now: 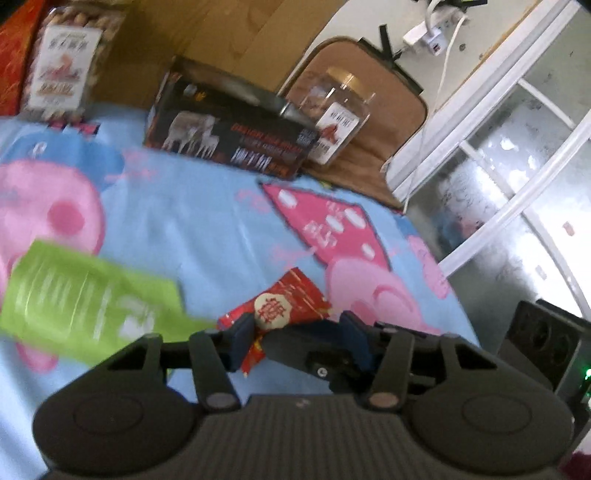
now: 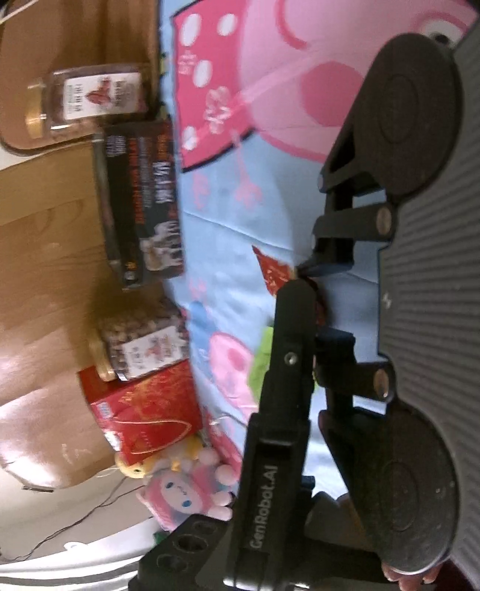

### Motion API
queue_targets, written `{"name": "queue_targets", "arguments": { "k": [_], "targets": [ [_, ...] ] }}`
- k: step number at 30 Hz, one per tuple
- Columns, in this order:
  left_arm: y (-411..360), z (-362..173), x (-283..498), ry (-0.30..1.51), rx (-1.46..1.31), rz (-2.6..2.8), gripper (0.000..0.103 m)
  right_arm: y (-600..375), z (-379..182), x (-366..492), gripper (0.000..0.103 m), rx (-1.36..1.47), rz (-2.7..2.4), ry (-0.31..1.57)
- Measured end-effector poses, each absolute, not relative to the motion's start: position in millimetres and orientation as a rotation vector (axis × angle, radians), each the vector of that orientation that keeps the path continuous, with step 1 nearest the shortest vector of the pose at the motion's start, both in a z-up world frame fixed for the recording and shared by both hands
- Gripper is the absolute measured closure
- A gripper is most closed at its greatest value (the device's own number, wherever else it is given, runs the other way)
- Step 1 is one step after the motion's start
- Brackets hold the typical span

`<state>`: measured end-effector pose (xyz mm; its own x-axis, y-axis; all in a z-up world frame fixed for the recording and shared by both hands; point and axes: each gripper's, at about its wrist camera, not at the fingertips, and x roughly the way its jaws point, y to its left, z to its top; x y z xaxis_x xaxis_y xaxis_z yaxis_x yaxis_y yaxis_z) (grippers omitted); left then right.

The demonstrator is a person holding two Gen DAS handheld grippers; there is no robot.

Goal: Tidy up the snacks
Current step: 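Grasp the small red spicy-strip bag with the left gripper, then carry the red bag over the black box and release it, then grasp the green pouch with the left gripper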

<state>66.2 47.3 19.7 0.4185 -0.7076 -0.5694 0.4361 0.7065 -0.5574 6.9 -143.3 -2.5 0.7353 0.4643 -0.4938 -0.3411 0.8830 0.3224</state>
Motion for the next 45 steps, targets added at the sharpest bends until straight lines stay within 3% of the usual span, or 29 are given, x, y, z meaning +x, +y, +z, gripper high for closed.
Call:
{"name": "queue_targets", "arguments": {
  "k": [8,14,17,20,22,30,35,37,39,41,43,45],
  "targets": [
    [34,79,139,0.687,-0.269,-0.72,0.052,-152,45,74,0.072,0.157,0.422,0.398],
    [29,88,218,0.638,-0.293,-0.625,0.051,-152,54,163,0.071,0.205,0.405,0.34],
    [31,79,250,0.651,-0.296,-0.543,0.048,-146,46,199,0.067,0.218,0.389,0.345],
    [39,70,267,0.678,-0.311,-0.469,0.046,-143,37,221,0.046,0.21,0.369,0.374],
    [51,71,268,0.669,-0.356,-0.481,0.041,-150,35,221,0.045,0.24,0.334,0.375],
    [111,79,196,0.62,-0.402,-0.475,0.039,-183,32,156,0.045,0.375,0.343,0.364],
    [152,54,135,0.689,-0.387,-0.333,0.037,-156,3,105,0.045,0.38,0.542,0.552],
    [165,42,112,0.722,-0.389,-0.272,0.037,-138,-2,88,0.04,0.31,0.622,0.595],
    [176,30,92,0.753,-0.405,-0.254,0.033,-117,-4,71,0.026,0.216,0.66,0.614],
    [180,21,79,0.785,-0.417,-0.24,0.033,-95,-10,60,0.025,0.129,0.662,0.642],
    [186,15,65,0.794,-0.435,-0.247,0.032,-74,-14,50,0.016,-0.004,0.67,0.624],
    [186,10,55,0.812,-0.464,-0.261,0.031,-52,-15,42,0.016,-0.171,0.639,0.618]
  ]
}}
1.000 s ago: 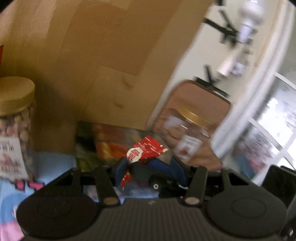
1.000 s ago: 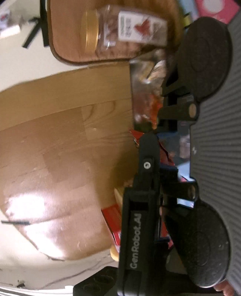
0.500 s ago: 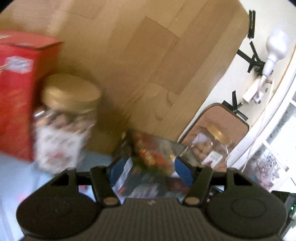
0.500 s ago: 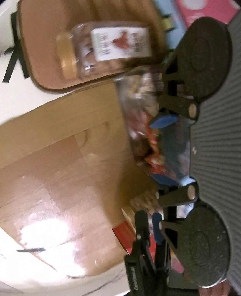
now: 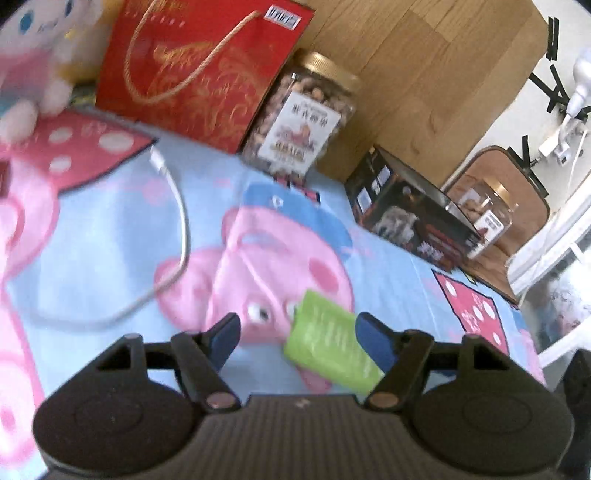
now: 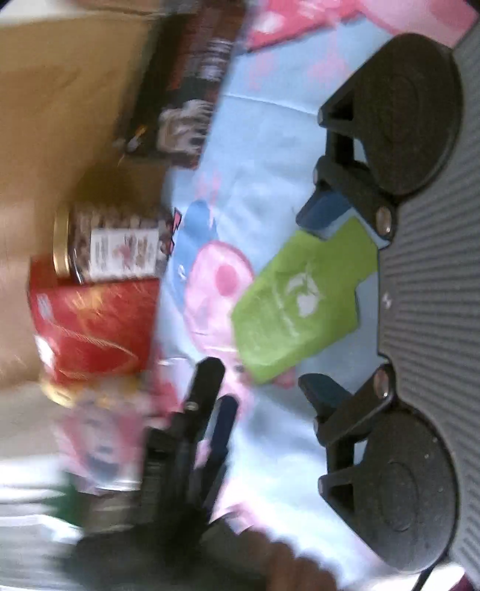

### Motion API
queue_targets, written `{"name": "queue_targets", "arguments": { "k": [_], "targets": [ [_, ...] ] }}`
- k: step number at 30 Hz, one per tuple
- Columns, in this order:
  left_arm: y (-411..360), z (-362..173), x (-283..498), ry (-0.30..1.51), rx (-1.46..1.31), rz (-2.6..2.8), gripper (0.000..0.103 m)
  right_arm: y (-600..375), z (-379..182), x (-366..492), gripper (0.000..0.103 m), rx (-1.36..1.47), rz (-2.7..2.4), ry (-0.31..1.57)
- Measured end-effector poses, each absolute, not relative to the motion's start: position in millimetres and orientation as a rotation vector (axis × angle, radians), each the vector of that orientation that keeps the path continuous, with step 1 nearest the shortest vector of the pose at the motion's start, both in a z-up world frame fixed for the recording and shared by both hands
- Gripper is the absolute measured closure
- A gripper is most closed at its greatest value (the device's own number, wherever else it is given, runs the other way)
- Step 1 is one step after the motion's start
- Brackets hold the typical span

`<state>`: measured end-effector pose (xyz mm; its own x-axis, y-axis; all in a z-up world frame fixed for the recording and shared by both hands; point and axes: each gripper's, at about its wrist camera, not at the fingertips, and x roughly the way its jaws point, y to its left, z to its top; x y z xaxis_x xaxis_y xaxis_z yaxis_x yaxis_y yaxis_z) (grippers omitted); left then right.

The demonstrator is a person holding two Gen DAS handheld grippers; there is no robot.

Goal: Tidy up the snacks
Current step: 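Grasp the green pouch with the left gripper, then lift the green pouch into the black box and open the left gripper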

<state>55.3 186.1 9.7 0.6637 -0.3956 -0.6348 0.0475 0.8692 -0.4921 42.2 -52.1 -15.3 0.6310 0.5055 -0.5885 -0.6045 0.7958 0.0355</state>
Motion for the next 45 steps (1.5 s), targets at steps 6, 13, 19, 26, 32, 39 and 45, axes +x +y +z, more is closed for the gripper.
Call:
{"name": "queue_targets", "arguments": {
  "k": [6,13,19,26,32,39,45],
  "targets": [
    [183,6,36,0.812,-0.508,-0.3,0.022,-61,-11,51,0.049,-0.066,0.585,0.633],
    [163,10,59,0.828,-0.583,-0.343,0.021,-98,-15,48,0.053,0.258,0.605,0.671],
    [142,-5,97,0.895,-0.601,-0.304,0.081,-93,-15,49,0.052,0.229,0.608,0.654],
    [129,17,107,0.86,-0.682,-0.47,0.091,-93,-2,39,0.073,0.147,0.589,0.54],
    [86,63,143,0.781,-0.615,-0.58,0.091,-98,27,34,0.088,-0.044,0.446,0.291],
    [37,93,220,0.718,-0.613,-0.675,0.091,-134,48,89,0.089,-0.165,0.242,0.154],
    [10,68,277,0.753,-0.559,-0.58,0.09,-170,39,159,0.089,-0.199,0.059,0.172]
  ]
}}
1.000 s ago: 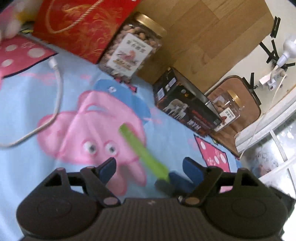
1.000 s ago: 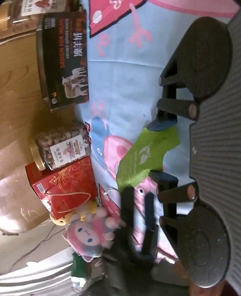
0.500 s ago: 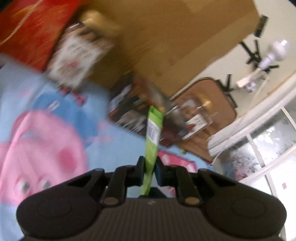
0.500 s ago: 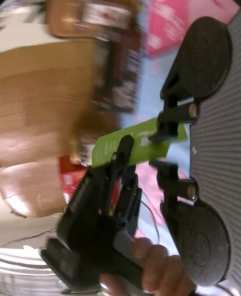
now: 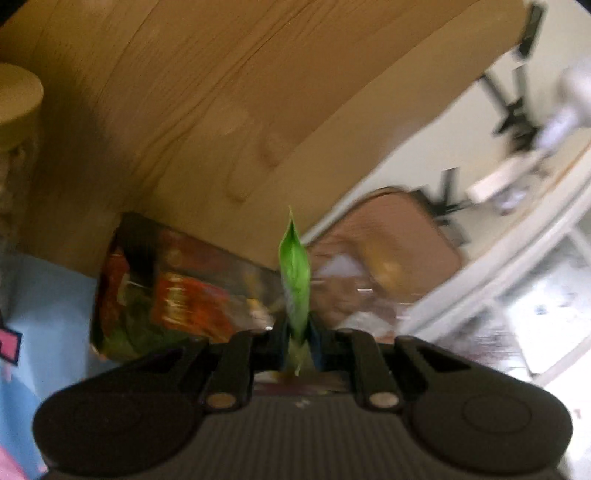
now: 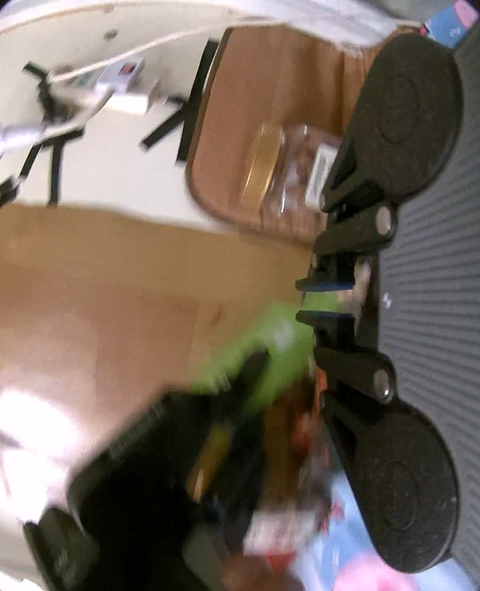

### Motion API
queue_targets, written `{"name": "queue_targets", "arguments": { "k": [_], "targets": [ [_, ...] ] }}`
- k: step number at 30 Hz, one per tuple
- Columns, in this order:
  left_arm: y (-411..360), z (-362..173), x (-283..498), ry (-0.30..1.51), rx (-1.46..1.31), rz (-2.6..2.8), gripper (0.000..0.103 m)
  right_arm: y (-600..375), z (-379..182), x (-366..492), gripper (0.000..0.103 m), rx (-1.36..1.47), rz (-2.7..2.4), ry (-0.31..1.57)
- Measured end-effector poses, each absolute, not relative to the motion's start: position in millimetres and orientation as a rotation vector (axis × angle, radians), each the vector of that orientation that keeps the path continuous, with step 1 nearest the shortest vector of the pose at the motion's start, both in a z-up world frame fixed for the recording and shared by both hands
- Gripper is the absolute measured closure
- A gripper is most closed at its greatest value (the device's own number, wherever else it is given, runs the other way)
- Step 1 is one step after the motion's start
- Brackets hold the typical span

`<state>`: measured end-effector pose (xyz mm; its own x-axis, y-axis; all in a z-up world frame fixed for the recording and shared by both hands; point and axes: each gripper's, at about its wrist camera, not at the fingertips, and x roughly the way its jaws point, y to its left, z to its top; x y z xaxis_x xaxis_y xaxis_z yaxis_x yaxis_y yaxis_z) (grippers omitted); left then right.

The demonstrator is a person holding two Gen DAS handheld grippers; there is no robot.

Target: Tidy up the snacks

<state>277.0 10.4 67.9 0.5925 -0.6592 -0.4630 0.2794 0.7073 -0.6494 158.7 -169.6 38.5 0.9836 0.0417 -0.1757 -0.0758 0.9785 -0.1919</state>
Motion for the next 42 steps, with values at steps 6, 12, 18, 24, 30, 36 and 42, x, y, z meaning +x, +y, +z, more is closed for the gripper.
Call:
{"name": "queue_targets", "arguments": {
  "k": [6,12,18,24,30,36,42],
  "targets": [
    [-4,55,275,0.733,-0.385,-0.485,0.062,-211,20,176,0.085,-0.023,0.024,0.252],
    [-20,69,252,0.668,-0.156,-0.319,0.044,-212,23,165,0.076,0.047,0.056,0.257],
    [-26,78,224,0.671,-0.002,-0.168,0.041,-202,27,151,0.075,0.104,0.114,0.256],
    [-26,72,180,0.66,0.043,-0.135,0.041,-191,27,115,0.075,0.129,0.153,0.275],
    [-18,62,124,0.67,0.074,-0.112,0.038,-185,25,67,0.072,0.168,0.18,0.325],
    [-9,56,70,0.639,0.066,-0.091,0.006,-181,19,16,0.067,0.192,0.186,0.373],
    [-3,54,19,0.601,0.072,-0.081,0.0,-176,14,-26,0.057,0.226,0.174,0.402]
  ]
}}
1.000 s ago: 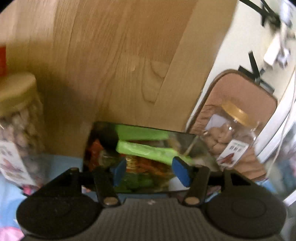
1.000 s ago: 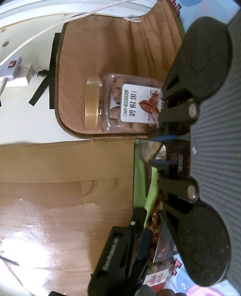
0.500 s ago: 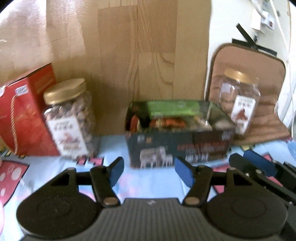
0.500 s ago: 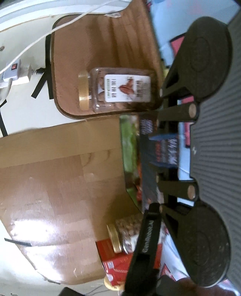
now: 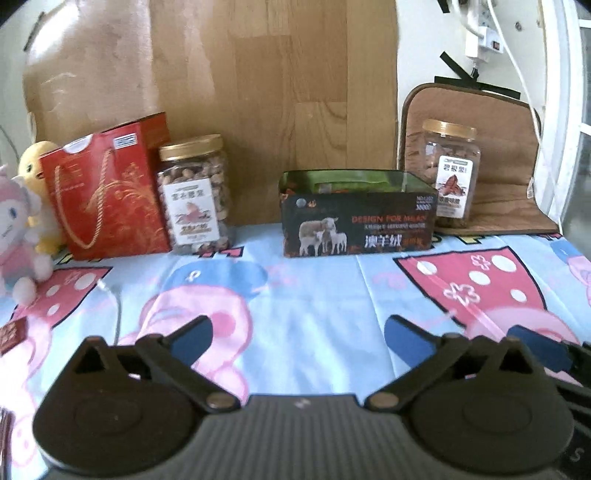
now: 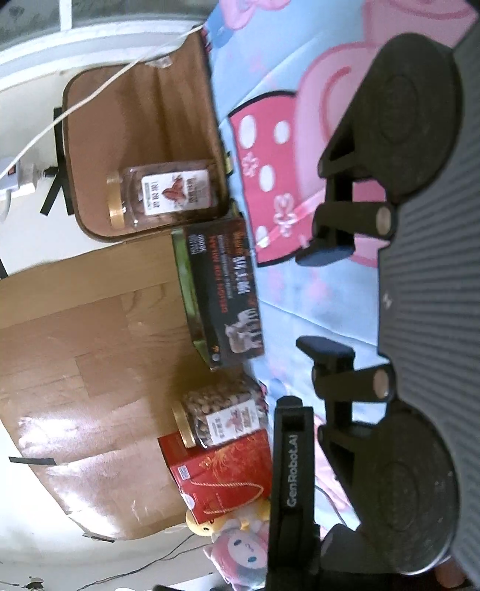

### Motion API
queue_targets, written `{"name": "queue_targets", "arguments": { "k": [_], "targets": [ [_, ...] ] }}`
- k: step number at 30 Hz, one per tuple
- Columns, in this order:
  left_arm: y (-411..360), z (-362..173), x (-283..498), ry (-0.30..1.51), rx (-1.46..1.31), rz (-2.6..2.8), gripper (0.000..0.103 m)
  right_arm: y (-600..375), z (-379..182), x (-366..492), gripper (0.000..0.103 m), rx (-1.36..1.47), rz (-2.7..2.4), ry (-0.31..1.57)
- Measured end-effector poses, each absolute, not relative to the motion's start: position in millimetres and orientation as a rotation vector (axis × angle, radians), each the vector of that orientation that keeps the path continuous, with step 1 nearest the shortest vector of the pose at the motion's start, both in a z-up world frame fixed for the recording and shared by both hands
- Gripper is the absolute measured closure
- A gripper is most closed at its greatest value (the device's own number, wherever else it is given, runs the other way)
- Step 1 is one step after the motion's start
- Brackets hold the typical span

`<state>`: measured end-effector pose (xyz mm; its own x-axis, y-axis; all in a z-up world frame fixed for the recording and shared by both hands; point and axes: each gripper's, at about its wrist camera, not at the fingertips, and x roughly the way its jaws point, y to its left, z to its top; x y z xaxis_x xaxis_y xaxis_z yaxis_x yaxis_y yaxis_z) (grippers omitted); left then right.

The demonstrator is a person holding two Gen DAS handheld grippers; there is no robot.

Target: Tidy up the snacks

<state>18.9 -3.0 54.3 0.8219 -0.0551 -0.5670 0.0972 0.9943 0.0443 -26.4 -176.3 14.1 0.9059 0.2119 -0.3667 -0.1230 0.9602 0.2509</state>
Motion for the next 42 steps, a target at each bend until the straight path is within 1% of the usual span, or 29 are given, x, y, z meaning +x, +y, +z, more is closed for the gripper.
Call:
{"name": "queue_targets", "arguments": {
  "k": [4,7,11,15,16,18,22,26,35,42],
  "targets": [
    [0,52,-12,0.576,0.08,-0.06,0.0,-171,12,-54,0.056,0.239,0.172,0.403],
    [3,51,-31,0.562,0.083,-0.053,0.0,-167,11,-70,0.049,0.245,0.171,0.403],
    [4,52,-50,0.539,0.093,-0.044,0.0,-160,11,-86,0.048,0.232,0.177,0.408],
    [10,53,-63,0.518,0.077,-0.032,0.0,-155,13,-97,0.046,0.231,0.176,0.405],
    [11,53,-66,0.516,0.077,-0.028,0.0,-154,13,-100,0.045,0.233,0.175,0.405],
    [12,54,-70,0.516,0.073,-0.023,0.0,-154,14,-103,0.039,0.238,0.173,0.403],
    [15,55,-72,0.512,0.062,-0.019,0.0,-152,17,-109,0.038,0.23,0.169,0.4],
    [15,53,-71,0.507,0.059,-0.014,0.0,-151,17,-111,0.033,0.236,0.155,0.394],
    [10,42,-68,0.494,0.109,-0.012,0.0,-152,9,-105,0.032,0.251,0.138,0.413],
    [15,40,-64,0.513,0.08,-0.012,0.0,-149,6,-103,0.031,0.242,0.137,0.42]
  ]
}}
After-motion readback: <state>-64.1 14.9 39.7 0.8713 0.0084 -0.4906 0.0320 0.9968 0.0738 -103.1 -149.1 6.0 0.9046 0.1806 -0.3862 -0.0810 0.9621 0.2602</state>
